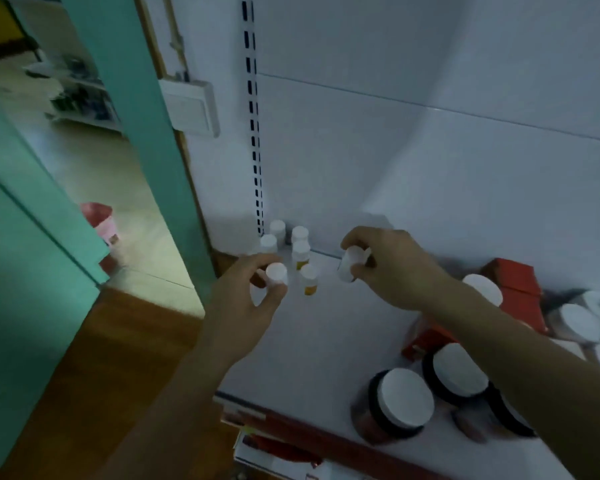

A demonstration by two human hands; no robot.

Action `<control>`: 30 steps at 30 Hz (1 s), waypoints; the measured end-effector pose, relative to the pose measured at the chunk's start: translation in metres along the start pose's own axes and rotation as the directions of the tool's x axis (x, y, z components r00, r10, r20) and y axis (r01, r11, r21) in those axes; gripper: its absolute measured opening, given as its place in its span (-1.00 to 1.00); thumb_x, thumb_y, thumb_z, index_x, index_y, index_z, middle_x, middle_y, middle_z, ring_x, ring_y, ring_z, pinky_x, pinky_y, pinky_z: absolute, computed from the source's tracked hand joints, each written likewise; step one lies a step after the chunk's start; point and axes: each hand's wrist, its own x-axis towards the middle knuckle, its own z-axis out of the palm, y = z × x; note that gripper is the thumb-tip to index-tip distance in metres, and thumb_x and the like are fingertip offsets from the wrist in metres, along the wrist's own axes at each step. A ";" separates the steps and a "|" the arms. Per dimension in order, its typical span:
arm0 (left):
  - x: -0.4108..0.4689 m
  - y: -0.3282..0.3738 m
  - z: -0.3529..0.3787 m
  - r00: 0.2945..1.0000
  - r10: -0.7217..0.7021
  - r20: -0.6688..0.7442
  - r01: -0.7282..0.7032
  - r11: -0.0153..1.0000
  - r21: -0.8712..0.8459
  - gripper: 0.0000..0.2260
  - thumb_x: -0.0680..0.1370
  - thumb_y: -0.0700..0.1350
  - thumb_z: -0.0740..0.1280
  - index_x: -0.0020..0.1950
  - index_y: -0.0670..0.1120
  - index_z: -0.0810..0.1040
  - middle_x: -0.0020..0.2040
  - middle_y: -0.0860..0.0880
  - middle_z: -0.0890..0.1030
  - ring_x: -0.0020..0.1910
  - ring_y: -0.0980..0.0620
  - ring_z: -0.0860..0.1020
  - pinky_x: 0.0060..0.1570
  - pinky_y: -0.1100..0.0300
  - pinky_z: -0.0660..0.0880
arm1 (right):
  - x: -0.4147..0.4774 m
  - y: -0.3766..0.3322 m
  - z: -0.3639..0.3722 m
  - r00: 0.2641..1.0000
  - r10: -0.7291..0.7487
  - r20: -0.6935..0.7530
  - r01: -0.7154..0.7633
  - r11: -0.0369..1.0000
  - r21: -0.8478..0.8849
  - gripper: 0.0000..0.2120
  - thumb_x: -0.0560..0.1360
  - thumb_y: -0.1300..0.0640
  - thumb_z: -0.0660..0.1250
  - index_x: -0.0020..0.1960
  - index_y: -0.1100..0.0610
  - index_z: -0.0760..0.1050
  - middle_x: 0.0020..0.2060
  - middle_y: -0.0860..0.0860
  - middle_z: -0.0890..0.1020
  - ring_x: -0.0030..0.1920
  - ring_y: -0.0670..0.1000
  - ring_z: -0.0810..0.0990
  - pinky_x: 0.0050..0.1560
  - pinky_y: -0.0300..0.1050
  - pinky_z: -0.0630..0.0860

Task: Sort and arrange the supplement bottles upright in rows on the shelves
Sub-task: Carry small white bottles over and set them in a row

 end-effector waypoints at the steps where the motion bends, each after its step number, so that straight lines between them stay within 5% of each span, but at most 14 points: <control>1: 0.004 -0.006 0.001 0.996 0.001 0.094 -0.003 1.000 0.025 -0.73 0.58 -0.08 0.44 0.27 0.03 0.55 0.10 0.13 0.60 0.01 0.23 0.53 -0.12 0.51 0.38 | 0.008 0.000 0.005 0.999 0.019 0.027 -0.018 0.999 -0.040 -0.72 0.57 0.16 0.37 0.27 0.03 0.51 0.11 0.02 0.61 0.04 0.05 0.57 -0.04 -0.11 0.49; 4: 0.008 -0.024 0.006 0.963 0.011 0.271 -0.039 0.995 0.095 -0.73 0.57 -0.10 0.44 0.26 0.03 0.55 0.15 0.10 0.61 -0.02 0.26 0.49 -0.07 0.55 0.35 | 0.024 0.005 0.021 0.989 0.058 0.134 -0.040 0.990 -0.134 -0.74 0.56 0.16 0.37 0.23 0.04 0.49 0.10 0.05 0.60 0.02 0.06 0.56 -0.02 -0.06 0.51; 9: 0.012 -0.032 0.006 0.959 0.044 0.280 -0.059 0.997 0.045 -0.63 0.54 -0.07 0.48 0.33 0.02 0.54 0.16 0.17 0.56 0.00 0.34 0.50 -0.01 0.46 0.46 | 0.029 0.013 0.027 0.960 0.055 0.274 -0.039 0.997 -0.061 -0.63 0.55 0.04 0.43 0.32 0.02 0.46 0.15 -0.02 0.55 0.01 -0.01 0.52 0.10 -0.08 0.51; 12: 0.008 -0.023 -0.009 0.984 0.053 0.173 -0.067 0.995 0.077 -0.75 0.57 0.03 0.41 0.23 0.03 0.60 0.10 0.19 0.59 0.00 0.28 0.56 -0.13 0.47 0.47 | 0.030 0.008 0.024 0.989 -0.003 0.145 0.009 0.999 -0.042 -0.66 0.58 -0.08 0.36 0.30 0.01 0.45 0.14 -0.01 0.57 0.10 0.03 0.55 0.12 -0.06 0.50; 16: 0.048 -0.014 -0.028 0.996 0.076 -0.046 -0.071 0.992 0.104 -0.98 0.60 -0.11 0.38 0.01 -0.02 0.61 -0.11 0.11 0.63 -0.15 0.22 0.57 -0.20 0.46 0.43 | 0.056 -0.020 0.028 0.998 -0.002 0.070 0.004 1.000 -0.018 -0.71 0.57 -0.11 0.37 0.15 0.06 0.50 0.00 -0.02 0.61 -0.01 0.04 0.57 0.00 -0.07 0.53; 20: 0.103 -0.024 -0.013 0.980 -0.122 0.155 0.100 0.985 0.141 -0.86 0.54 0.03 0.45 -0.05 0.01 0.54 -0.13 0.12 0.59 -0.17 0.15 0.56 -0.26 0.24 0.42 | 0.079 -0.036 0.050 0.997 0.077 0.006 -0.076 0.991 -0.110 -0.63 0.43 -0.17 0.47 -0.12 0.07 0.40 -0.16 0.04 0.55 -0.13 0.09 0.52 -0.18 -0.08 0.44; 25: 0.118 -0.039 -0.002 0.962 -0.069 0.263 0.024 0.986 0.167 -0.82 0.48 -0.07 0.52 -0.06 -0.04 0.54 -0.15 0.12 0.56 -0.20 0.25 0.49 -0.34 0.29 0.32 | 0.078 -0.028 0.048 0.987 0.146 -0.073 -0.152 0.985 -0.083 -0.84 0.44 0.11 0.40 -0.16 0.08 0.41 -0.22 0.00 0.50 -0.15 0.07 0.49 -0.22 -0.13 0.36; 30: 0.123 -0.051 -0.005 0.938 -0.020 0.346 -0.011 0.996 0.087 -0.82 0.47 -0.07 0.53 -0.03 0.00 0.57 -0.10 0.20 0.57 -0.18 0.26 0.54 -0.30 0.34 0.36 | 0.084 -0.020 0.050 0.979 0.147 -0.144 -0.147 0.989 0.007 -0.63 0.37 -0.08 0.53 -0.24 0.03 0.33 -0.26 -0.02 0.48 -0.26 0.00 0.42 -0.31 -0.09 0.39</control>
